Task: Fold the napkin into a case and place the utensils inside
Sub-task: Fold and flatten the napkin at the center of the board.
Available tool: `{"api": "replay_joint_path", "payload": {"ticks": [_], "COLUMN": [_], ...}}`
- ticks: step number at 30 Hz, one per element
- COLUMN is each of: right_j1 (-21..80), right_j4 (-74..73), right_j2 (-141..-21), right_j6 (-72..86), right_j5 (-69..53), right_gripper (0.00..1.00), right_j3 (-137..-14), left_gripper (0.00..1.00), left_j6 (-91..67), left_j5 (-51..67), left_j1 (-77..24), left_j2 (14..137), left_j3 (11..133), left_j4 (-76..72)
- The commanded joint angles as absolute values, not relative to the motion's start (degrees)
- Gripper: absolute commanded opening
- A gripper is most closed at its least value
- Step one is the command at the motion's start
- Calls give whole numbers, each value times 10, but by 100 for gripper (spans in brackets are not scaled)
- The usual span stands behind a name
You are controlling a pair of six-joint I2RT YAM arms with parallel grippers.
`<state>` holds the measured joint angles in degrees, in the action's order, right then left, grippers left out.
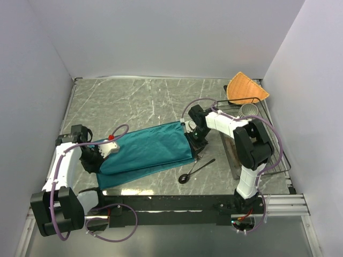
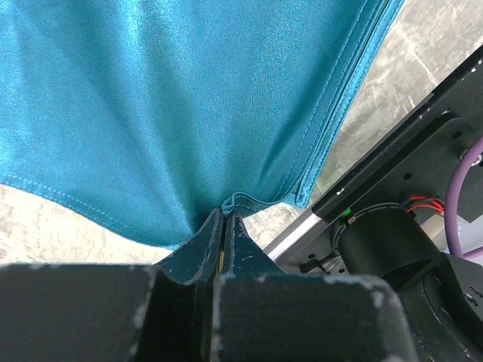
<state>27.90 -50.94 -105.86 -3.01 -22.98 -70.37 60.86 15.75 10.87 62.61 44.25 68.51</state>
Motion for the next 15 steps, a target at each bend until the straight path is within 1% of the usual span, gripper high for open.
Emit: {"api": "replay_joint_path", "payload": {"ticks": [1,3,5,6,7,8,9,10,11,12,13,15], "right_j1": [289,295,301,303,302,301,294,286,276,268,252,241], "right_j4": [-526,-527,-537,-544,-553,-570,-580,-590,-607,-614,-621,-628], "right_j2": [-1048,-1047,-1049,-1052,-1056,-1055,-1054,-1050,-1050,-1052,-1062,-1077], "right_j6": [-43,-44,-48,-56,-61,-68,-82,-92,-99,-117,-122,-134], "right_j5": [-225,-227,-228,-229,-230,-230,-229,-235,-239,-249,-252,-254], "right_gripper": [0,0,0,1,12,17,26,49,58,65,74,78], "right_j3": [-700,-698,-703,-708,-721,-728,-736,-760,-777,-795,-839,-889], "left_gripper": [2,2,13,20,36,43,47,55,59,61,63,63], "left_j6": [637,642,644,642,641,640,638,641,642,642,642,615], "left_j5": [149,143,142,144,148,149,158,166,173,191,200,219], "left_j1": [108,108,108,107,108,107,109,113,127,136,147,176], "left_j2": [624,624,624,625,626,626,628,630,632,635,648,668], "left_j3": [441,437,435,437,441,453,461,471,492,504,517,556], "left_j4": [705,703,704,707,710,715,721,735,739,743,740,723]}}
